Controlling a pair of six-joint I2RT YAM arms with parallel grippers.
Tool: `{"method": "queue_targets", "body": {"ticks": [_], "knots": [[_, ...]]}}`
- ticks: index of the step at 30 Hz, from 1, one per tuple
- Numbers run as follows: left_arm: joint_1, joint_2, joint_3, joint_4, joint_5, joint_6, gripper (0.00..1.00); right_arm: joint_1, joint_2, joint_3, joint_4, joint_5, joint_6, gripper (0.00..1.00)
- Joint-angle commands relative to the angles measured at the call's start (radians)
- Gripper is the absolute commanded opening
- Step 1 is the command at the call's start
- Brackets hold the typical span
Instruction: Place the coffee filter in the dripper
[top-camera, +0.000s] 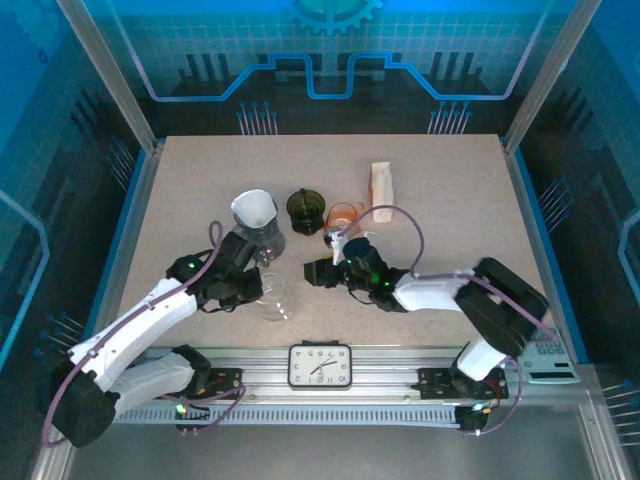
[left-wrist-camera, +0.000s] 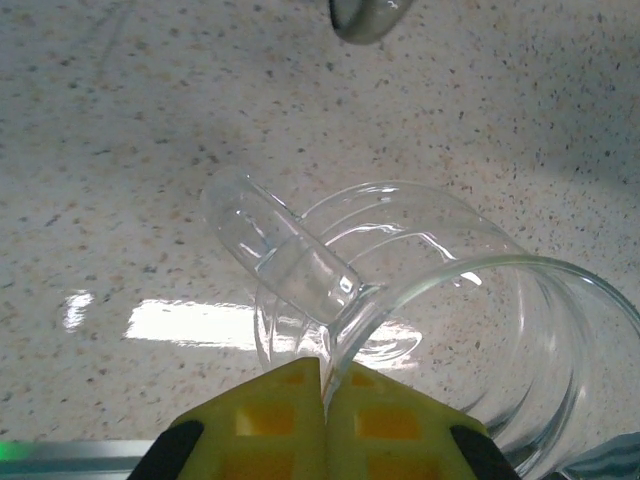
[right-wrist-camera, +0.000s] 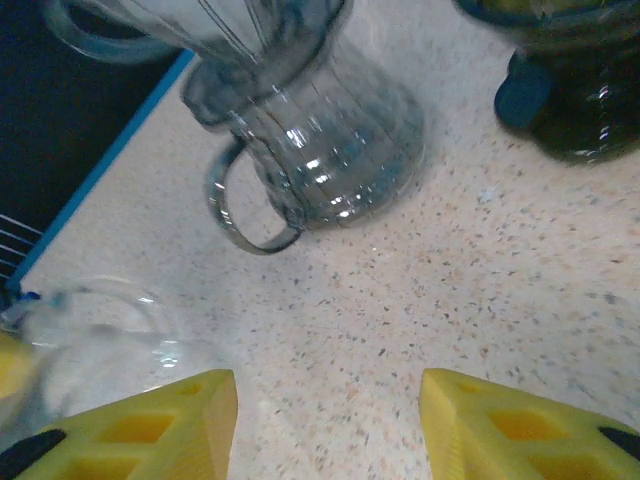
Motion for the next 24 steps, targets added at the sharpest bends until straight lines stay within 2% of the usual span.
{"method": "queue_targets", "body": {"ticks": [1,6,12,18,24], "knots": [[-0.062,0.071,0.066,0.114,-0.042,-0.033,0.00,0.012,-0.164,-0.059,-0.130,0.108,-0.035,0.53],[-0.152,0.231,0.170,0.152,-0.084,0.000,0.00,0.011,-0.387,-0.078,-0.409,0.213,-0.071,0.54],[-0.209,0.364,0.252,0.164,-0.075,0.036,0.00,-0.003,-0.564,-0.077,-0.643,0.309,-0.091,0.56],[-0.254,0.440,0.282,0.135,-0.083,0.059,0.00,-0.026,-0.658,-0.081,-0.758,0.358,-0.088,0.58],[-0.270,0.462,0.283,0.122,-0.081,0.065,0.00,-0.051,-0.661,-0.061,-0.807,0.355,-0.083,0.60]]}}
